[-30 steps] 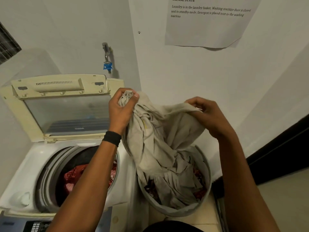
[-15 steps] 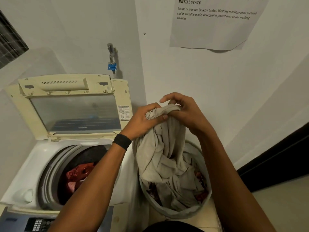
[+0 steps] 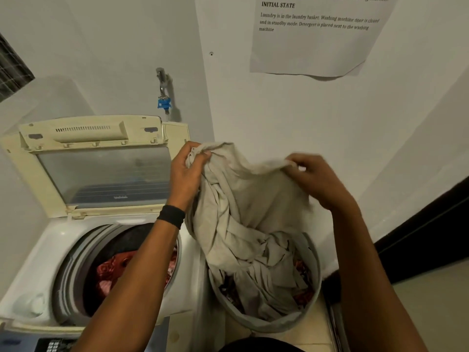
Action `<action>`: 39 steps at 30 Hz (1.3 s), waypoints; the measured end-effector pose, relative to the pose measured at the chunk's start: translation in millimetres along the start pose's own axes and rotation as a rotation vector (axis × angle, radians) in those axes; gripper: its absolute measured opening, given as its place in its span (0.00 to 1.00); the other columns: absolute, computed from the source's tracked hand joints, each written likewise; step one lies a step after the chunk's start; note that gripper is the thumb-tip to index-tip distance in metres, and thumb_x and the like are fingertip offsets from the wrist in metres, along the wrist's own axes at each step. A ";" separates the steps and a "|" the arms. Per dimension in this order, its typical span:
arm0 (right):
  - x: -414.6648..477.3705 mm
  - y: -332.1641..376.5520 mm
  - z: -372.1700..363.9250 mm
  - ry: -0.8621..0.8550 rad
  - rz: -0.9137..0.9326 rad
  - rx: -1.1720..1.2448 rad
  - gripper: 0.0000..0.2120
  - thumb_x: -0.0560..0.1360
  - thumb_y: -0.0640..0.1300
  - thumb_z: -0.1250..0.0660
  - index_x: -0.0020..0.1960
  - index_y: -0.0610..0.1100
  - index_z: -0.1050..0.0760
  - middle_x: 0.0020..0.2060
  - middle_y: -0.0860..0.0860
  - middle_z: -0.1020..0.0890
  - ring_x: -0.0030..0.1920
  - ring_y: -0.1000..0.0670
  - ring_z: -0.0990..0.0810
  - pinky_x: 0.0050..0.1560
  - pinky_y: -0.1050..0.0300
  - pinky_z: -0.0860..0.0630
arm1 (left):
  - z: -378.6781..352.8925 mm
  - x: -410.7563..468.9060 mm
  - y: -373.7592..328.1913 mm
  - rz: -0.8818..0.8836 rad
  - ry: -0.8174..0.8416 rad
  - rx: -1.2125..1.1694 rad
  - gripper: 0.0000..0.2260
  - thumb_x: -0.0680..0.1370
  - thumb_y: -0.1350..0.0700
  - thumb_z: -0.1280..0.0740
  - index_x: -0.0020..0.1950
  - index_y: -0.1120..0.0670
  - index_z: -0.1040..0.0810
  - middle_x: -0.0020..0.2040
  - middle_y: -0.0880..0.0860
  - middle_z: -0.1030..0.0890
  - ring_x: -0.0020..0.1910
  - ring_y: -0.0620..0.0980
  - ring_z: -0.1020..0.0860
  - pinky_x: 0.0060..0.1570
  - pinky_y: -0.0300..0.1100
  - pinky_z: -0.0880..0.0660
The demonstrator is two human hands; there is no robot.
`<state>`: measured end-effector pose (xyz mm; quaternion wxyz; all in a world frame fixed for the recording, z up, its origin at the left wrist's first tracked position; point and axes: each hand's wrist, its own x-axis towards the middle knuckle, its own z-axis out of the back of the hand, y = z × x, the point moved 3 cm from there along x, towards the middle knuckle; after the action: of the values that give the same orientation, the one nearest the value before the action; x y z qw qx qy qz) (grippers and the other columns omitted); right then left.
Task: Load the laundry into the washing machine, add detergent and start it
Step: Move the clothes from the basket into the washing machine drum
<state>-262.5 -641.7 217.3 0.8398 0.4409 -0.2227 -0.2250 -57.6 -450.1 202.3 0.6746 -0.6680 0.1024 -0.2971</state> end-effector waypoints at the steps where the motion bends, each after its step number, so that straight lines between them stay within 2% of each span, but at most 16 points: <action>1: 1.9 17.8 4.3 -0.063 0.051 0.114 0.09 0.81 0.42 0.32 0.45 0.41 0.17 0.42 0.45 0.16 0.42 0.55 0.21 0.43 0.58 0.27 | -5.5 -2.6 -0.8 -0.007 0.024 0.014 0.02 0.79 0.58 0.33 0.49 0.55 0.23 0.43 0.47 0.21 0.44 0.44 0.24 0.49 0.44 0.28; 3: 10.5 44.6 -1.3 -0.088 0.110 0.238 0.09 0.81 0.41 0.32 0.47 0.38 0.16 0.44 0.45 0.14 0.43 0.54 0.20 0.44 0.59 0.24 | -18.9 -10.3 -7.0 -0.023 0.108 0.020 0.07 0.78 0.57 0.33 0.55 0.57 0.22 0.48 0.48 0.19 0.49 0.46 0.21 0.52 0.45 0.26; 6: 21.2 61.7 -30.0 0.066 0.149 0.293 0.08 0.81 0.38 0.32 0.55 0.38 0.16 0.49 0.45 0.13 0.50 0.47 0.15 0.54 0.52 0.19 | -40.0 -22.9 -17.4 -0.040 0.364 -0.046 0.22 0.75 0.59 0.29 0.69 0.56 0.27 0.64 0.53 0.20 0.63 0.51 0.21 0.64 0.48 0.23; 8: 21.1 61.5 -42.9 0.167 0.145 0.349 0.10 0.82 0.38 0.33 0.60 0.39 0.17 0.53 0.46 0.14 0.56 0.46 0.15 0.60 0.50 0.20 | -47.5 -27.4 -17.6 -0.013 0.450 -0.097 0.28 0.75 0.63 0.25 0.73 0.55 0.30 0.67 0.56 0.21 0.66 0.54 0.21 0.65 0.50 0.23; 11: 14.3 59.9 -51.1 0.269 0.162 0.390 0.16 0.81 0.40 0.32 0.69 0.43 0.21 0.60 0.48 0.16 0.63 0.49 0.19 0.67 0.50 0.23 | -43.6 -26.7 -15.6 -0.013 0.238 -0.049 0.19 0.77 0.63 0.26 0.67 0.56 0.23 0.59 0.53 0.16 0.59 0.49 0.17 0.59 0.46 0.21; 16: -2.5 24.1 -70.5 0.259 0.108 -0.034 0.36 0.72 0.54 0.21 0.74 0.60 0.35 0.62 0.55 0.27 0.61 0.55 0.25 0.60 0.56 0.22 | -33.0 -25.3 -10.8 0.042 0.040 -0.079 0.14 0.80 0.58 0.28 0.65 0.58 0.20 0.56 0.50 0.14 0.57 0.47 0.17 0.58 0.42 0.21; 17: -6.5 12.1 -73.3 0.267 0.057 -0.095 0.34 0.73 0.53 0.22 0.73 0.59 0.34 0.61 0.54 0.25 0.58 0.55 0.23 0.57 0.55 0.22 | -30.6 -23.5 -11.1 0.036 0.024 -0.067 0.13 0.80 0.57 0.28 0.64 0.58 0.20 0.55 0.49 0.14 0.57 0.46 0.17 0.59 0.41 0.21; 20: -15.2 -8.5 -63.8 0.181 -0.043 -0.124 0.15 0.77 0.43 0.27 0.63 0.52 0.23 0.53 0.52 0.17 0.45 0.54 0.17 0.48 0.47 0.17 | -20.3 -18.0 -9.0 0.032 0.006 0.008 0.12 0.79 0.53 0.26 0.61 0.54 0.19 0.56 0.49 0.15 0.58 0.47 0.17 0.62 0.47 0.21; 22: -17.5 -7.5 -45.5 0.051 -0.051 0.019 0.07 0.76 0.42 0.24 0.52 0.47 0.18 0.43 0.51 0.16 0.37 0.50 0.15 0.41 0.45 0.16 | -12.8 -15.5 -4.3 0.032 -0.014 0.023 0.13 0.78 0.51 0.25 0.59 0.55 0.20 0.55 0.51 0.15 0.57 0.50 0.17 0.63 0.55 0.21; 24: -18.1 5.7 -24.6 -0.064 -0.032 0.203 0.05 0.75 0.41 0.23 0.48 0.42 0.17 0.38 0.44 0.17 0.33 0.48 0.16 0.35 0.50 0.18 | -9.4 -16.8 2.3 0.034 -0.014 0.020 0.13 0.78 0.51 0.25 0.59 0.57 0.20 0.54 0.52 0.15 0.56 0.52 0.17 0.62 0.58 0.21; 27: -13.0 25.9 -9.7 -0.195 0.027 0.404 0.06 0.75 0.37 0.24 0.50 0.37 0.18 0.40 0.40 0.17 0.35 0.49 0.17 0.38 0.57 0.19 | -20.3 -26.0 0.7 0.038 0.047 0.010 0.14 0.79 0.50 0.26 0.61 0.55 0.21 0.55 0.50 0.15 0.56 0.48 0.17 0.60 0.48 0.21; 31: -2.3 44.8 -47.5 -0.043 0.067 0.493 0.06 0.77 0.34 0.27 0.54 0.36 0.18 0.46 0.45 0.13 0.47 0.50 0.14 0.52 0.55 0.18 | -43.9 -35.5 -8.4 0.063 0.240 -0.034 0.30 0.72 0.35 0.26 0.67 0.51 0.25 0.59 0.47 0.17 0.60 0.46 0.18 0.58 0.41 0.22; 33: -2.7 43.5 -63.1 0.050 0.092 0.468 0.08 0.81 0.37 0.33 0.57 0.39 0.16 0.52 0.48 0.13 0.56 0.51 0.15 0.60 0.56 0.21 | -46.9 -37.3 -7.4 0.083 0.284 -0.070 0.33 0.71 0.39 0.23 0.71 0.53 0.26 0.62 0.48 0.18 0.64 0.47 0.19 0.62 0.41 0.22; 36: -10.0 37.2 -67.2 0.171 0.018 0.628 0.22 0.84 0.44 0.49 0.60 0.47 0.15 0.61 0.50 0.15 0.66 0.52 0.20 0.71 0.51 0.27 | -48.3 -40.3 -4.6 0.073 0.230 -0.037 0.28 0.72 0.60 0.21 0.70 0.59 0.25 0.59 0.49 0.17 0.59 0.45 0.17 0.59 0.38 0.23; 37: -12.5 33.3 -69.3 0.165 0.020 0.695 0.23 0.83 0.45 0.49 0.61 0.46 0.16 0.63 0.49 0.16 0.68 0.51 0.22 0.71 0.51 0.28 | -49.7 -41.2 -4.6 0.058 0.166 -0.013 0.24 0.73 0.64 0.22 0.67 0.60 0.24 0.57 0.50 0.16 0.57 0.45 0.17 0.58 0.39 0.22; 39: -17.5 21.8 -75.8 0.008 0.056 0.685 0.19 0.81 0.46 0.42 0.66 0.42 0.20 0.66 0.49 0.19 0.70 0.51 0.23 0.70 0.52 0.27 | -51.3 -41.4 -11.1 0.030 0.008 -0.037 0.18 0.74 0.67 0.24 0.62 0.61 0.22 0.54 0.52 0.15 0.54 0.48 0.16 0.56 0.41 0.21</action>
<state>-229.2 -572.0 193.8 0.6495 0.6920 -0.2943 -0.1123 -121.2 -470.2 197.9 0.6659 -0.6776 0.1207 -0.2879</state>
